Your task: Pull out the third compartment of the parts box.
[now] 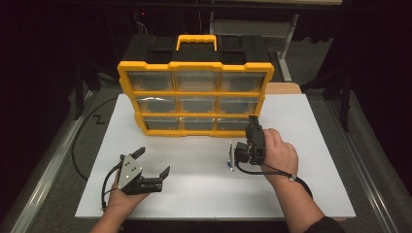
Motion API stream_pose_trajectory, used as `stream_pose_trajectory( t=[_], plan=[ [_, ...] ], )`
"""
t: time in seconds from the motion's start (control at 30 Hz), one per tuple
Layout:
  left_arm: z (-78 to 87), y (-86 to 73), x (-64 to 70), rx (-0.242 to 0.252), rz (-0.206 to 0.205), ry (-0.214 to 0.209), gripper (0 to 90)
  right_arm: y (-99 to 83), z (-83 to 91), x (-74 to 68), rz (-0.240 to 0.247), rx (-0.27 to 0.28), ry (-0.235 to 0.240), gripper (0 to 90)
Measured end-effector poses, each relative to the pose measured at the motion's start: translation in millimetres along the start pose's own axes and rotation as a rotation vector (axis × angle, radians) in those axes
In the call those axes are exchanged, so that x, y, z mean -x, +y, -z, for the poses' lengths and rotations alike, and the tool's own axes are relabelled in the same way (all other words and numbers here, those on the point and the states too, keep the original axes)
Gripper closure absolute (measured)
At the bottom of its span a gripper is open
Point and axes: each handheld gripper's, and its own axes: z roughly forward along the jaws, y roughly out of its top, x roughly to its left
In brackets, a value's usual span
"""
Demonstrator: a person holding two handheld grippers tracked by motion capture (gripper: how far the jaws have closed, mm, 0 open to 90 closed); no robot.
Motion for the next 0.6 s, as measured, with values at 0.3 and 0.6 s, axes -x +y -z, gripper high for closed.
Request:
stream_pose_trajectory(
  t=[0.3, 0.6],
  plan=[
    [0.3, 0.2, 0.1, 0.002, 0.001, -0.005, 0.5, 3.6, -1.4, 18.8, -0.003, -0.003, -0.006, 43.1],
    [0.8, 0.5, 0.1, 0.005, 0.000, -0.003, 0.5, 8.0, -2.8, 38.0, -0.001, 0.014, -0.037, 44.4]
  ],
)
